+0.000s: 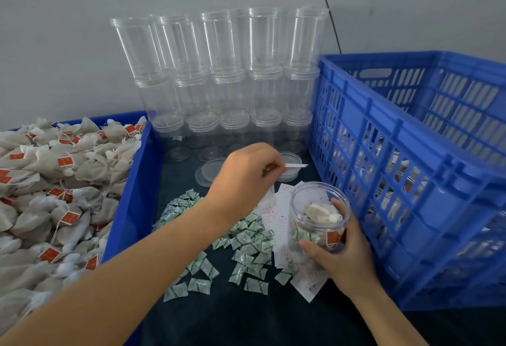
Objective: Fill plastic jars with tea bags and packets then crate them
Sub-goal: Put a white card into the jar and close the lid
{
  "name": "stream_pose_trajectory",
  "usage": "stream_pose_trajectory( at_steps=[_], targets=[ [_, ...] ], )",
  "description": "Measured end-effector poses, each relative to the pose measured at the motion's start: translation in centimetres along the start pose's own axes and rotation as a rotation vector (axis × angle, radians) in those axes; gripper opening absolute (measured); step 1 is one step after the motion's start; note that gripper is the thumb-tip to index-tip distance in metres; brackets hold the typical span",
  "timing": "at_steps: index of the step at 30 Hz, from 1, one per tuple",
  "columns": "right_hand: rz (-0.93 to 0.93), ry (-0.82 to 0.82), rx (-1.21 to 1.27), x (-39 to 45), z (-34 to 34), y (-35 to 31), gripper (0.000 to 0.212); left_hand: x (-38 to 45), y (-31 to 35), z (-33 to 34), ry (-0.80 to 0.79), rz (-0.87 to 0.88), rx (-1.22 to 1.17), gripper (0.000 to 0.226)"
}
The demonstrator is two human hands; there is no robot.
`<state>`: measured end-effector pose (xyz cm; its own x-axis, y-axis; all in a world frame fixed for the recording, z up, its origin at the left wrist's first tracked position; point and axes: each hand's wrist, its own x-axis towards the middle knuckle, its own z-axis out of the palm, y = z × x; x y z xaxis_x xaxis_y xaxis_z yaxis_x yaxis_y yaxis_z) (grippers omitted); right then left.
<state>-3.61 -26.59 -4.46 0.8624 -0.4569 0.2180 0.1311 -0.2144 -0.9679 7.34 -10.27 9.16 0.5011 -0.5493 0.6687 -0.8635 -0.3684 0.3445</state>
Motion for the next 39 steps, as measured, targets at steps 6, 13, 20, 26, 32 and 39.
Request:
stream_pose_trajectory(
  at_steps=[6,13,20,26,32,39],
  targets=[
    [-0.006,-0.074,0.020,0.2,0.8,-0.5,0.110,-1.3,2.7,1.2,-0.230,0.235,0.086,0.010],
    [-0.049,-0.085,0.017,0.1,0.7,-1.3,0.089,-0.3,3.2,1.7,-0.542,0.083,0.127,0.025],
    [-0.053,-0.113,0.031,0.1,0.7,-1.6,0.089,0.5,3.7,0.9,-0.759,0.106,0.249,0.032],
    [-0.021,-0.115,0.008,0.3,0.7,-2.1,0.093,-0.9,2.9,0.4,-0.346,-0.049,-0.091,0.044],
    [0.041,-0.079,-0.091,1.1,0.2,-4.2,0.090,-5.7,0.0,2.9,-0.438,-0.438,-0.468,0.117],
    [0.027,-0.165,-0.173,3.6,1.0,-9.5,0.100,-4.4,-0.6,4.0,-0.263,-0.504,-0.744,0.099]
  ],
)
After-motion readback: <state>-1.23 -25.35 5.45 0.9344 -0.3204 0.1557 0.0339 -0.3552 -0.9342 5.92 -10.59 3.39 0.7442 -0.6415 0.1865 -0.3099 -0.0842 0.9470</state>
